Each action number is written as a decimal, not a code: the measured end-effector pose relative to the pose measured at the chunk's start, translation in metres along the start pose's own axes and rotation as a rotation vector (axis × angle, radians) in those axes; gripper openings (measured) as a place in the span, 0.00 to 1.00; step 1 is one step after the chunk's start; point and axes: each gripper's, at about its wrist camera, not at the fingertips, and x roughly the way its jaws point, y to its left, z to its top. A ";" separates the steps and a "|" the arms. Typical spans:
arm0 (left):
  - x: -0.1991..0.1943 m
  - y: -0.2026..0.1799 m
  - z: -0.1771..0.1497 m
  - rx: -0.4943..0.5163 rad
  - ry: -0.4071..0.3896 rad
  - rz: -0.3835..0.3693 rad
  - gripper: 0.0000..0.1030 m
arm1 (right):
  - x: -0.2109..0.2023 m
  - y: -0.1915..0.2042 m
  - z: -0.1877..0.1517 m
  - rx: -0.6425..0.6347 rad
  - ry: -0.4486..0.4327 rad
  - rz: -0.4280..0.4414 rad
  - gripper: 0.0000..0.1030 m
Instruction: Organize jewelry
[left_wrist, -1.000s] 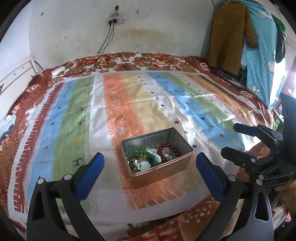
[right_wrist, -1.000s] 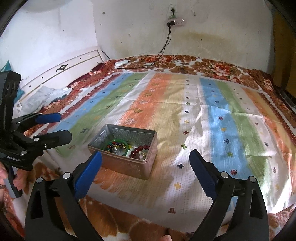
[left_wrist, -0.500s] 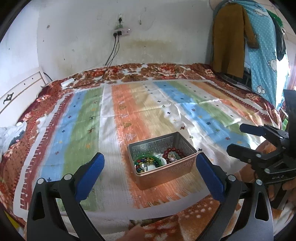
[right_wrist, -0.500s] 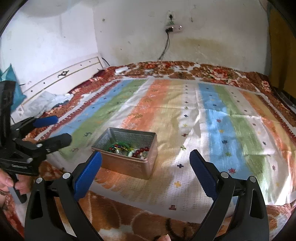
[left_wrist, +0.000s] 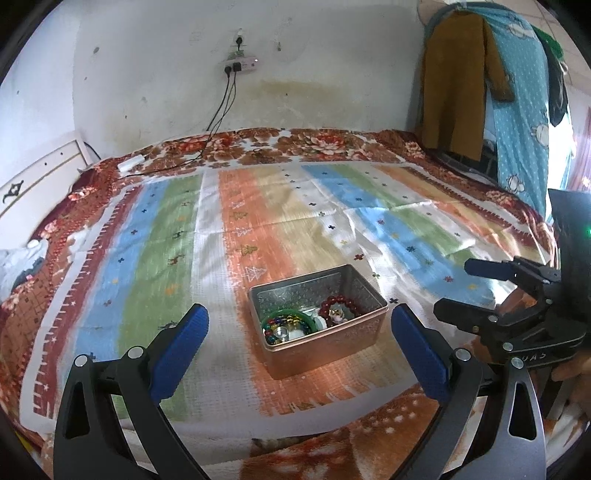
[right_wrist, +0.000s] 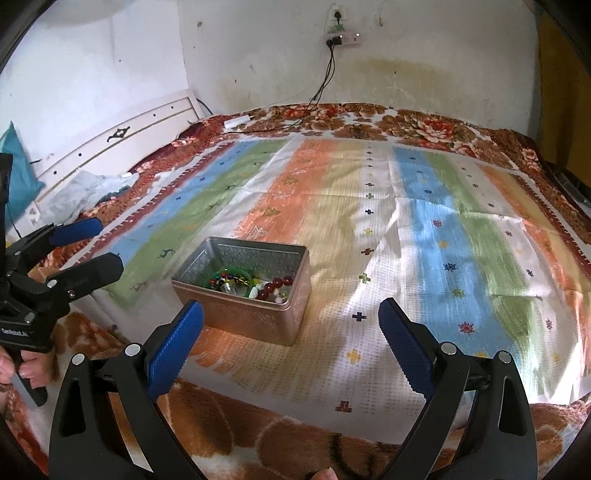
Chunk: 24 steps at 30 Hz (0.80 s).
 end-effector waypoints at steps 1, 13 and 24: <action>0.000 0.001 0.000 -0.006 0.000 -0.003 0.94 | 0.001 0.000 0.000 0.005 0.001 0.003 0.93; 0.005 -0.001 0.000 -0.004 0.020 -0.001 0.94 | 0.004 0.002 -0.001 -0.013 0.018 0.007 0.93; 0.004 0.000 0.000 -0.003 0.019 0.000 0.94 | 0.007 0.005 -0.003 -0.030 0.026 -0.006 0.93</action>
